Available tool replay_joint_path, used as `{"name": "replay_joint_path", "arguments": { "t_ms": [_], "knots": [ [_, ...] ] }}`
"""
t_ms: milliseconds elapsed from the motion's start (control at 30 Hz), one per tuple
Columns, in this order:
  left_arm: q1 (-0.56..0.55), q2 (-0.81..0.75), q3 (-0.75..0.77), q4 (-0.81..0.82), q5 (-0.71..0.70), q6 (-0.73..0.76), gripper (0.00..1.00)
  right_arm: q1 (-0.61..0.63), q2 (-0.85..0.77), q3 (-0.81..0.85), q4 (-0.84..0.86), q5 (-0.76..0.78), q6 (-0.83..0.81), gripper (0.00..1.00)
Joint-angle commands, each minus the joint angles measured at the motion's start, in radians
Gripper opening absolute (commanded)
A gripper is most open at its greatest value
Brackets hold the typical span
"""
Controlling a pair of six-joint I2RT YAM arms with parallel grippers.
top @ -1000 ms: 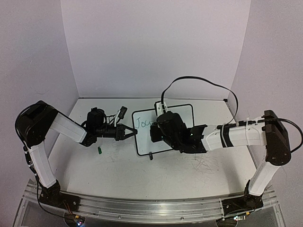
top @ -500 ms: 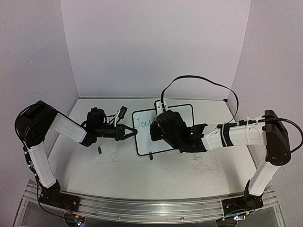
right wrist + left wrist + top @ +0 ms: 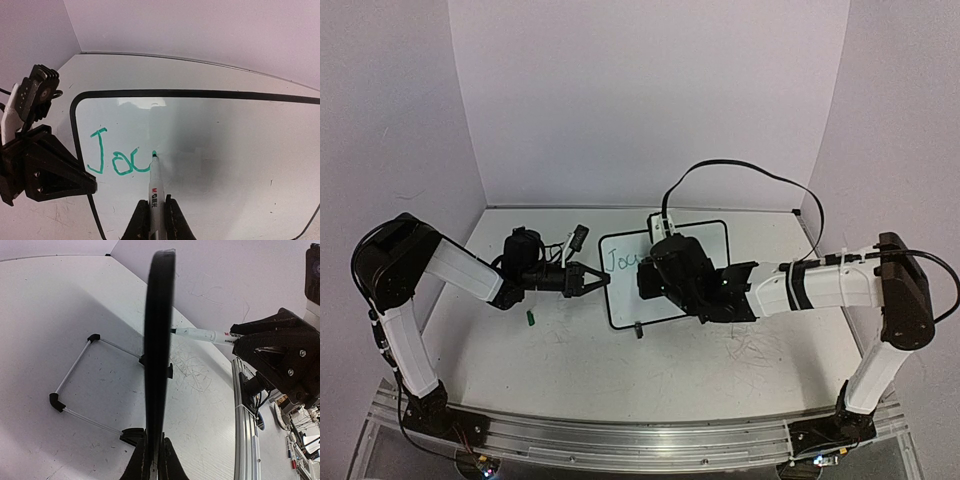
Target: Write a sentence on the whiteboard
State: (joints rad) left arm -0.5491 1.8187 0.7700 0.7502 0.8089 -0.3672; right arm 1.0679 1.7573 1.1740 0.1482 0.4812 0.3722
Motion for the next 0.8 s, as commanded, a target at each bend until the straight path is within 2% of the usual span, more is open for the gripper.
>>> {"name": "replay_joint_path", "arguments": {
  "t_ms": [0, 767],
  "knots": [
    [-0.012, -0.039, -0.006, 0.018, 0.033, 0.015, 0.0, 0.0, -0.02, -0.019, -0.029, 0.002, 0.025, 0.0],
    [-0.014, -0.044, -0.008, 0.019, 0.031, 0.014, 0.0, 0.029, -0.014, -0.06, -0.048, -0.01, 0.075, 0.0]
  ]
}}
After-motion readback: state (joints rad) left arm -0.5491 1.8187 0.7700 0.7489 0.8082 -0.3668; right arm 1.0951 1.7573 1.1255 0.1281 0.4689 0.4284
